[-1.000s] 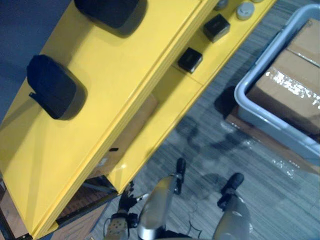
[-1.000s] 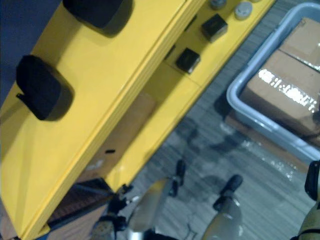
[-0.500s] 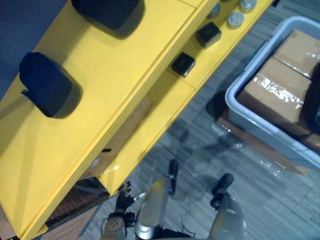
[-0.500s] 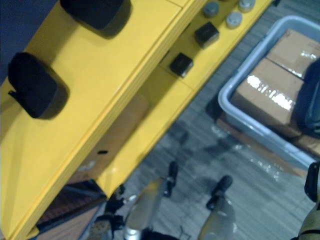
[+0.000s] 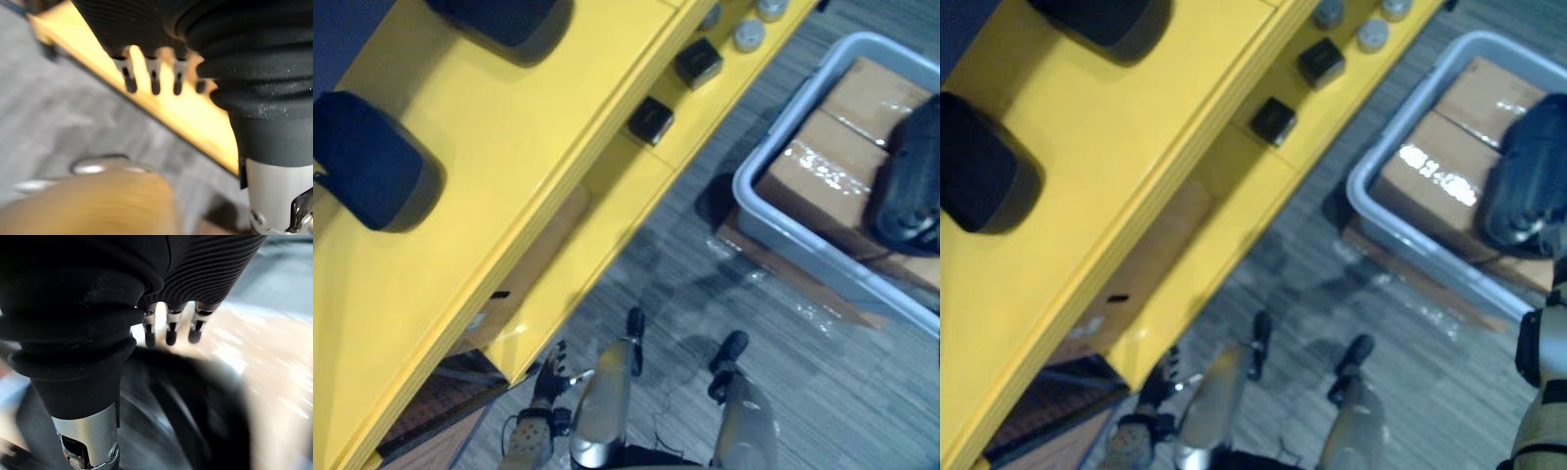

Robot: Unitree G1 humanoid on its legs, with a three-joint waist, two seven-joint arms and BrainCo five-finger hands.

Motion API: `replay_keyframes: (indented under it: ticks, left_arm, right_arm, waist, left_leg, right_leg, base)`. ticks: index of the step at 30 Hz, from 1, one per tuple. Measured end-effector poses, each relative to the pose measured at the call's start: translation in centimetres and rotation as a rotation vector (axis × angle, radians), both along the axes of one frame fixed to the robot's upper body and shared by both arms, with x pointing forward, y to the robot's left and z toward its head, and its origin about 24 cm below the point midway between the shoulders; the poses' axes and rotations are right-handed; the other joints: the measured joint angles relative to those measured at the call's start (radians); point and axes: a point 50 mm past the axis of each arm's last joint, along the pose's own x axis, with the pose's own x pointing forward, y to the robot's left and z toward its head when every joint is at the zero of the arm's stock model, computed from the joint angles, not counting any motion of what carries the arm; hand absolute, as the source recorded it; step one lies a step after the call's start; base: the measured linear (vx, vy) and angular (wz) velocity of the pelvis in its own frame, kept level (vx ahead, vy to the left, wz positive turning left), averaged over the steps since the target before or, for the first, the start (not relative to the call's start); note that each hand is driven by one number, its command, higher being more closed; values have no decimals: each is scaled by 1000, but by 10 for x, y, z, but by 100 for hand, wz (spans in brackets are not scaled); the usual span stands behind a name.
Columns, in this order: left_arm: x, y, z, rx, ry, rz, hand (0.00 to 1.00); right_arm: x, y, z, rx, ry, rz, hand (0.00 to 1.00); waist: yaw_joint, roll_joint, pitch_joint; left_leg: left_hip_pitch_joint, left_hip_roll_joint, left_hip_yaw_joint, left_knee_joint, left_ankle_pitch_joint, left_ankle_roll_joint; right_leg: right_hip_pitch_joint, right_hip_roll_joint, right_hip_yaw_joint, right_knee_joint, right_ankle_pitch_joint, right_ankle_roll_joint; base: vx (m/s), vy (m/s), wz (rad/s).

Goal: Walk over and take plastic housings, then place them on the shelf

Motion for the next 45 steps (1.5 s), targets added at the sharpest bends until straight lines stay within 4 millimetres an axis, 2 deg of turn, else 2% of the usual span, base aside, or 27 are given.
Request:
replay_keyframes:
  ticks: [2,3,4,7,10,13,17,19,21,24,27,28,32,35,37,45]
  left_arm:
    - [7,-4,8,-6,-34,-14,0]
    - [11,-9,11,-17,-44,-19,0]
    - [15,-10,14,-17,-52,-13,0]
    - [23,-9,16,-7,-51,1,0]
    - [25,-12,15,-10,-38,5,0]
    - [28,-12,16,-6,-36,11,0]
    - [29,-12,12,3,-19,32,0]
    - [31,-17,10,-4,-7,28,0]
    - [33,-27,8,-22,-4,13,0]
    - [33,-35,6,-69,8,29,0]
    - [30,-36,2,-62,25,23,0]
    - [29,-34,1,-72,22,34,0]
    - [28,-33,1,-81,16,43,0]
    - [28,-34,2,-97,0,46,0]
    - [28,-36,1,-120,3,59,0]
    - [25,-41,-1,-138,15,51,0]
  right_arm:
    - [14,23,12,-54,-69,109,0]
    - [20,37,11,-84,-86,172,0]
    - [24,49,3,-104,-81,221,0]
    - [29,74,-15,-110,-70,314,0]
    - [31,85,-15,-129,-107,333,0]
    - [30,84,-13,-150,-138,292,0]
    - [28,72,-12,-184,-186,154,0]
    - [26,61,-11,-181,-209,70,0]
    - [20,45,-4,-179,-268,-23,0]
    - [14,31,4,-176,-310,-115,0]
    - [8,20,-4,-158,-285,-188,0]
    - [6,16,-7,-139,-280,-208,0]
    - [1,9,-7,-129,-270,-235,0]
    - [-6,0,-3,-152,-259,-265,0]
    - [-15,-8,-2,-166,-247,-350,0]
    - [-33,-24,1,-216,-245,-506,0]
  waist:
    - [-18,-33,-3]
    - [-31,-62,-3]
    - [-44,-91,-5]
    - [-63,-140,-7]
    - [-68,-141,-7]
    - [-57,-138,-7]
    - [-53,-123,-8]
    - [-49,-95,-7]
    - [-20,-43,-10]
    - [8,19,-12]
    - [35,50,-13]
    - [47,51,-14]
    - [52,52,-14]
    - [70,58,-18]
    - [78,68,-25]
    - [88,94,-43]
  left_leg:
    - [0,41,34,66,-49,-3]
    - [0,71,57,107,-82,-4]
    - [3,96,75,143,-110,-6]
    - [27,132,130,184,-146,-3]
    - [31,129,140,185,-148,-2]
    - [15,121,139,177,-145,-6]
    - [-4,108,131,168,-139,0]
    - [-16,93,116,164,-135,4]
    - [-43,69,91,162,-129,13]
    - [-89,43,49,162,-121,18]
    - [-110,19,18,166,-116,22]
    - [-121,12,15,171,-116,23]
    - [-148,-10,-6,188,-116,23]
    - [-165,-20,-7,196,-116,24]
    - [-189,-25,-13,200,-112,29]
    - [-215,-45,-32,204,-109,30]
  right_leg:
    - [0,32,41,-10,9,1]
    - [1,53,73,-15,13,4]
    - [1,73,97,-15,17,3]
    - [-2,97,158,-19,31,0]
    - [-12,98,177,-36,38,0]
    - [-36,97,179,-36,33,-5]
    - [-56,82,168,-32,34,-5]
    - [-60,69,155,-28,34,-5]
    - [-86,49,145,3,30,4]
    - [-125,30,118,38,25,9]
    - [-153,9,98,89,1,10]
    - [-168,-4,98,112,-9,13]
    - [-198,-34,82,158,-39,16]
    - [-223,-53,80,181,-49,12]
    - [-245,-60,76,193,-51,14]
    - [-284,-90,64,262,-91,17]
  base:
    - [-47,66,-89]
    - [-29,79,-99]
    - [-23,91,-92]
    - [-7,77,-65]
    - [-38,32,-25]
    - [-52,-5,-5]
    - [14,23,8]
    - [29,66,20]
    - [58,62,21]
    - [30,43,29]
    - [15,36,25]
    - [3,57,26]
    - [-26,56,20]
    - [-40,48,6]
    - [-17,20,9]
    - [17,4,10]
